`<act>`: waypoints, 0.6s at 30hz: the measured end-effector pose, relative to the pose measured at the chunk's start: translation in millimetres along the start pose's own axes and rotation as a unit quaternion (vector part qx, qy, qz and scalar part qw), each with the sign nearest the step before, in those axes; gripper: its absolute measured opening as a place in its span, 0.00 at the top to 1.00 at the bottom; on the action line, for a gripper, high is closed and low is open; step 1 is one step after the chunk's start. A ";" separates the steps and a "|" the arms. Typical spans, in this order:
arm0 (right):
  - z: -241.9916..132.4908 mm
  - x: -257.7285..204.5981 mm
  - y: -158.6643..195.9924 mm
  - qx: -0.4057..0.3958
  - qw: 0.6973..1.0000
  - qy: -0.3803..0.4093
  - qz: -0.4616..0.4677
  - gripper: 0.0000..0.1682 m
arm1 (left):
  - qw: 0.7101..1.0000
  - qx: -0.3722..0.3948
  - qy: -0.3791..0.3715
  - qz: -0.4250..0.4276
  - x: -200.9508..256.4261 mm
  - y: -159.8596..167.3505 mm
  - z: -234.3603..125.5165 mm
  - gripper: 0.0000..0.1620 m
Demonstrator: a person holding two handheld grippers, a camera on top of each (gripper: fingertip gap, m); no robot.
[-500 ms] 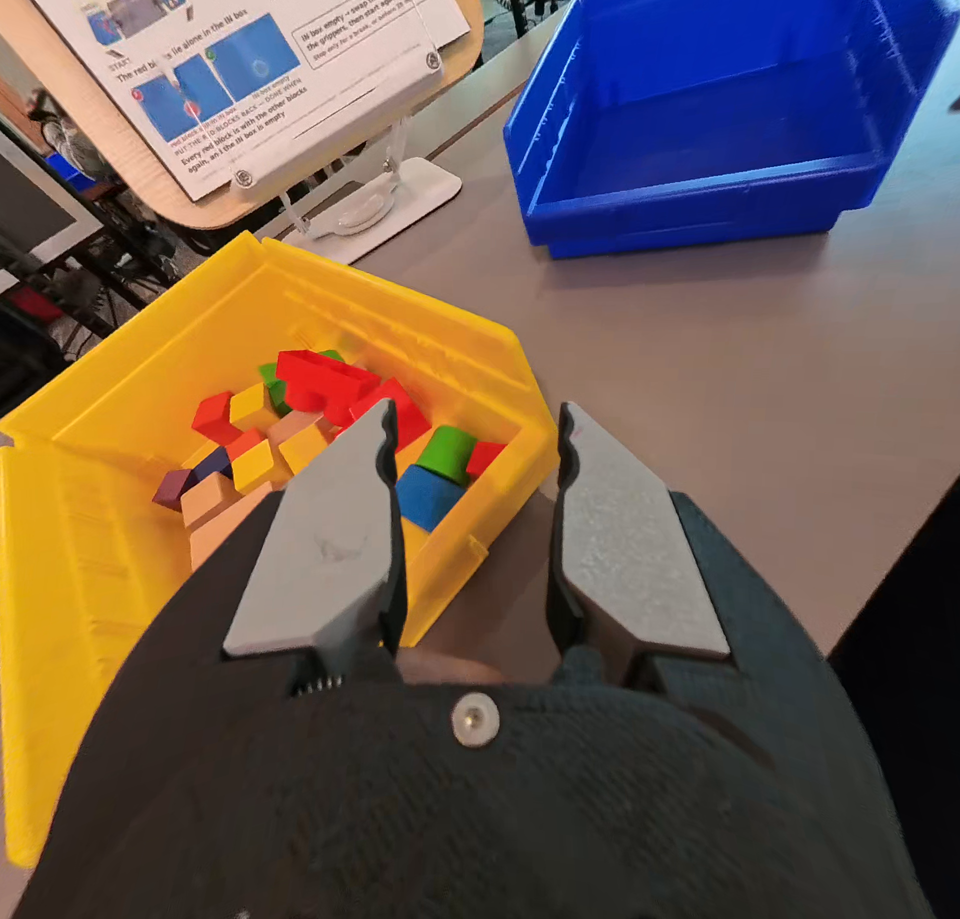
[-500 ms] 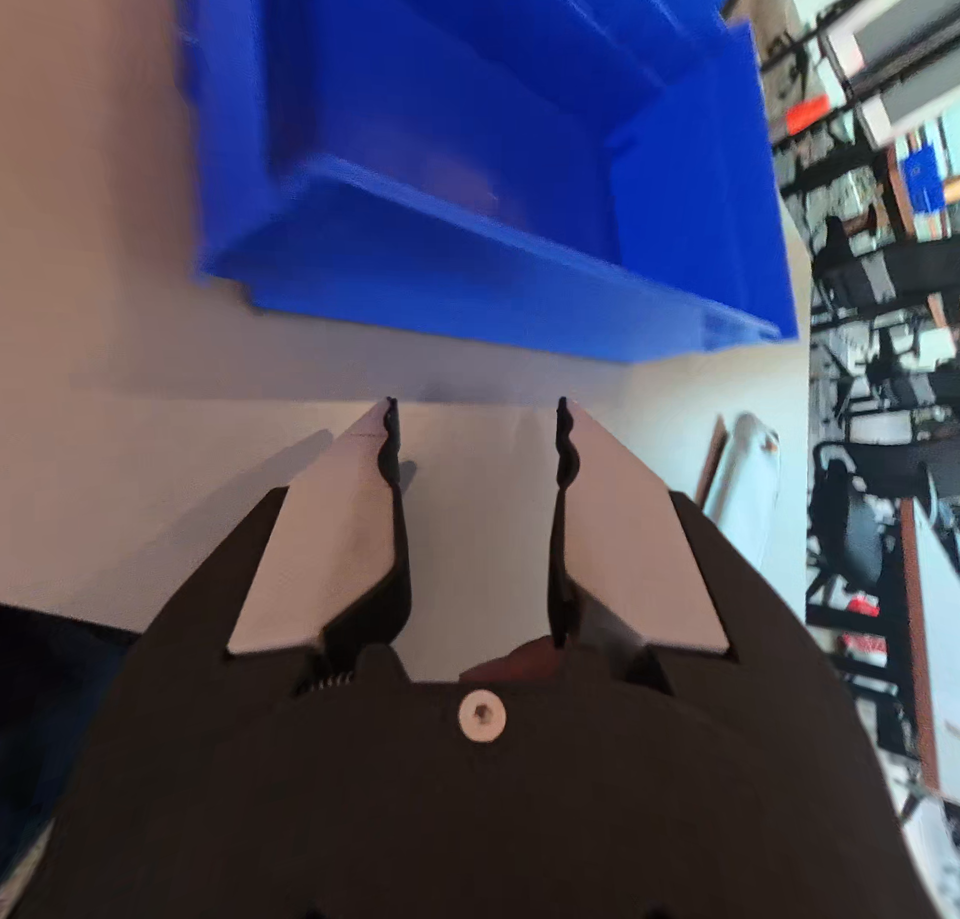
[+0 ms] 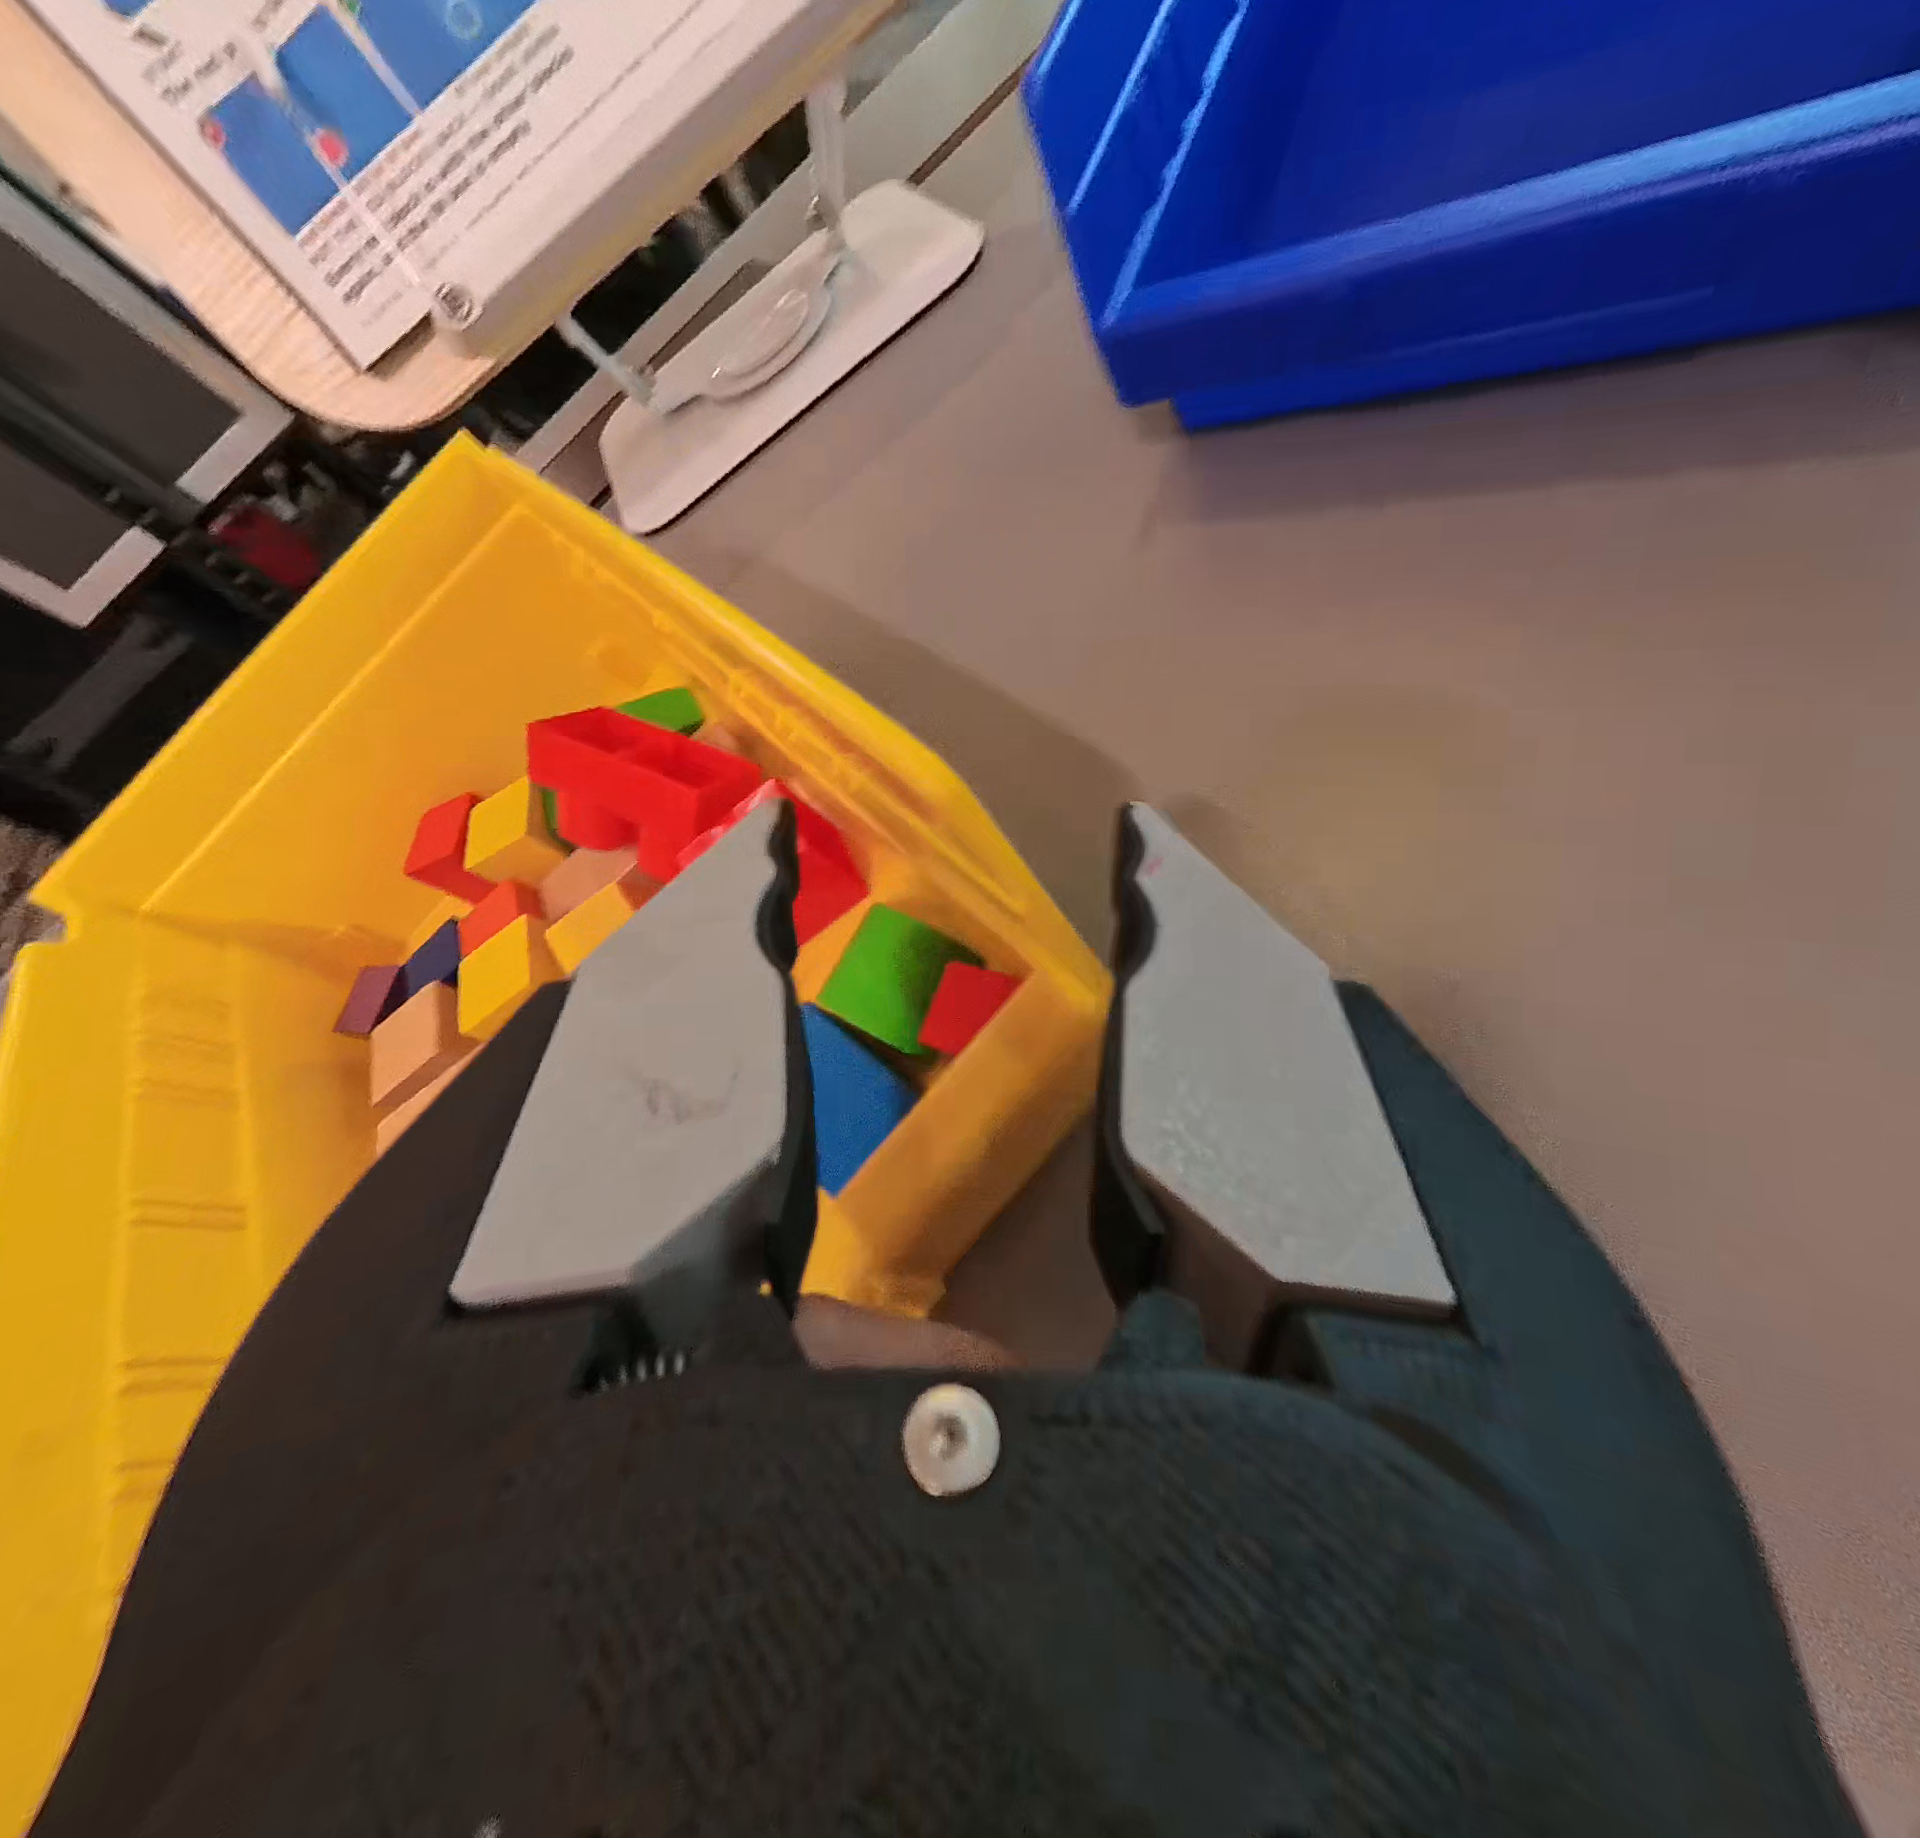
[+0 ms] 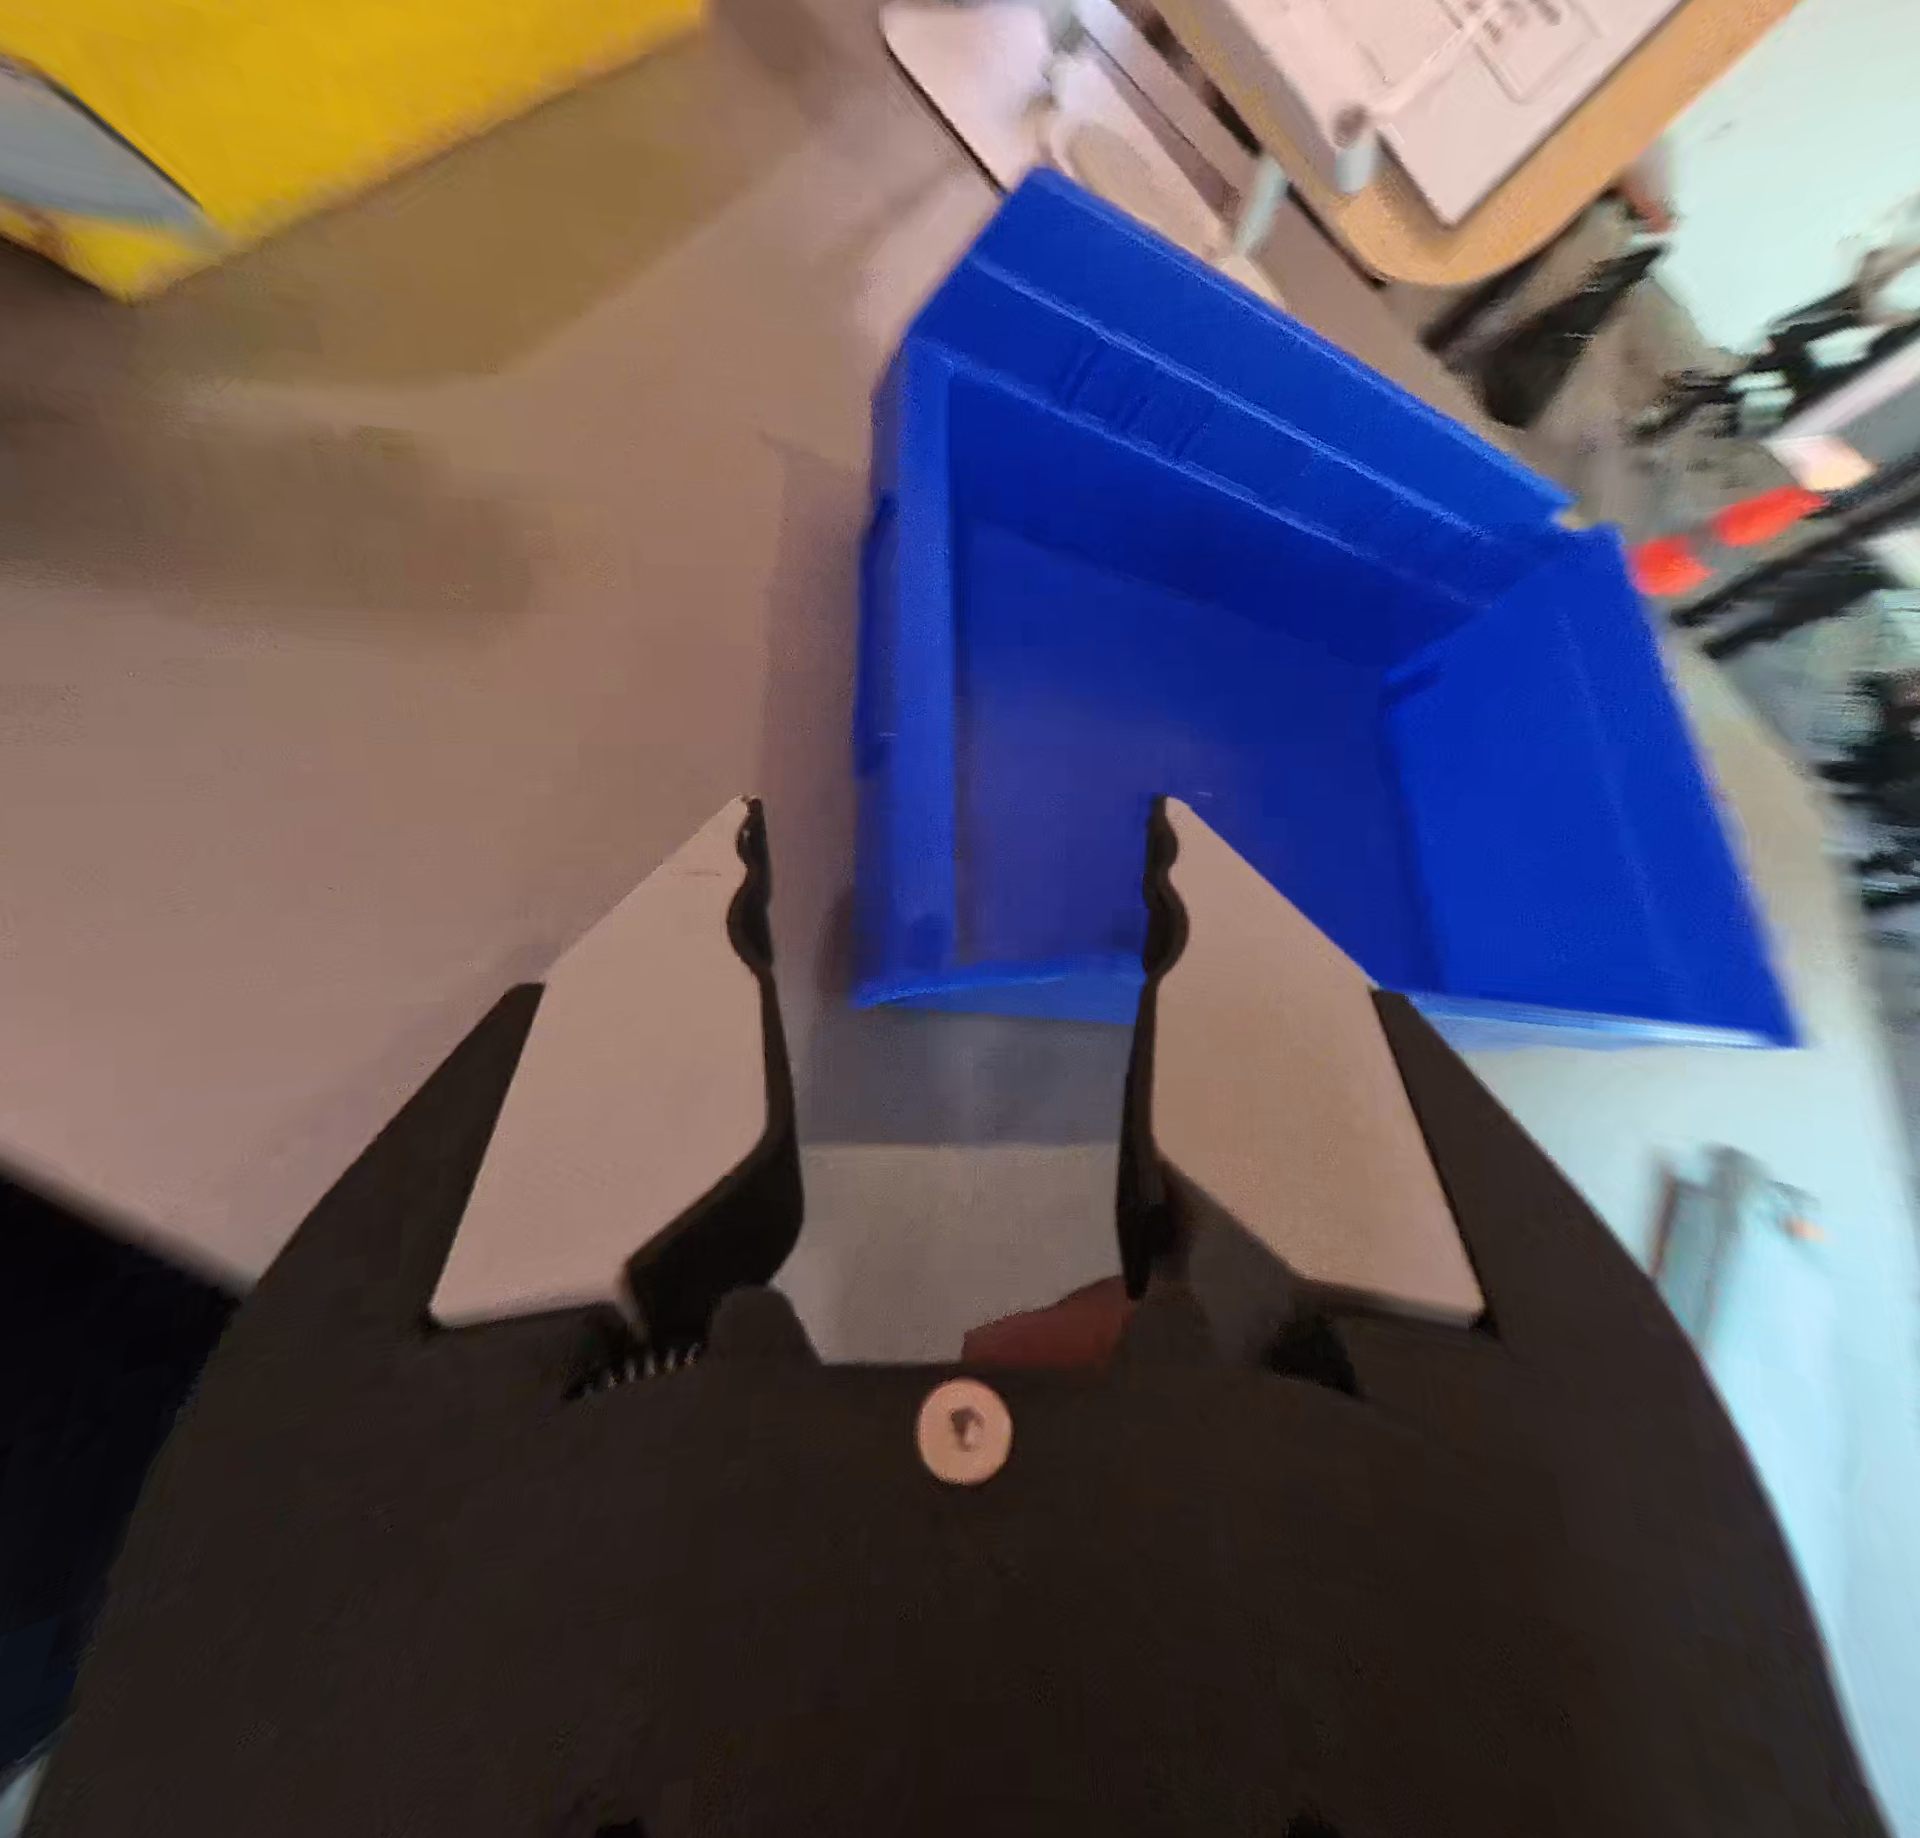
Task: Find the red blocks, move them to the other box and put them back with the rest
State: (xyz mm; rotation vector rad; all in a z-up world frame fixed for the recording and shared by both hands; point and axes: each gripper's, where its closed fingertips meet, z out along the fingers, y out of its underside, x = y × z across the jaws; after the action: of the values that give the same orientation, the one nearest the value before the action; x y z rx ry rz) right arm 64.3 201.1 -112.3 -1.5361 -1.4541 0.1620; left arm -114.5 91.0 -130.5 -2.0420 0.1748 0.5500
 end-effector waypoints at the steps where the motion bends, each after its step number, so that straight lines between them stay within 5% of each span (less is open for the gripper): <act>1: 7.6 10.4 7.8 -0.024 0.999 0.039 -0.027 0.62 | 1.000 -0.003 0.002 -0.004 -1.5 3.2 4.0 0.69; 8: -7.0 82.5 79.3 -0.106 0.989 0.100 -0.036 0.67 | 1.000 -0.010 0.008 -0.024 -17.1 20.8 -8.9 0.85; 12: -28.3 142.9 129.4 -0.142 0.976 0.153 0.064 0.72 | 0.997 -0.032 -0.048 -0.042 -56.6 49.1 -26.6 0.94; 13: -31.2 143.4 132.3 -0.135 0.976 0.138 0.096 0.63 | 0.996 -0.037 -0.067 -0.048 -67.8 57.5 -31.0 0.96; 17: -32.1 83.8 81.1 0.002 0.988 -0.010 0.156 0.58 | 0.988 -0.024 -0.068 -0.140 -91.4 82.9 -44.5 0.98; 18: -31.1 73.2 73.4 0.013 0.989 -0.013 0.149 0.72 | 0.985 -0.025 -0.075 -0.151 -96.4 88.1 -49.3 0.98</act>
State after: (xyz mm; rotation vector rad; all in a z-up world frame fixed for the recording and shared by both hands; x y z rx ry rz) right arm 156.0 258.6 -110.9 -1.7303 -1.2305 0.3791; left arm -214.8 -5.9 -135.6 -2.0164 -0.2377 0.5185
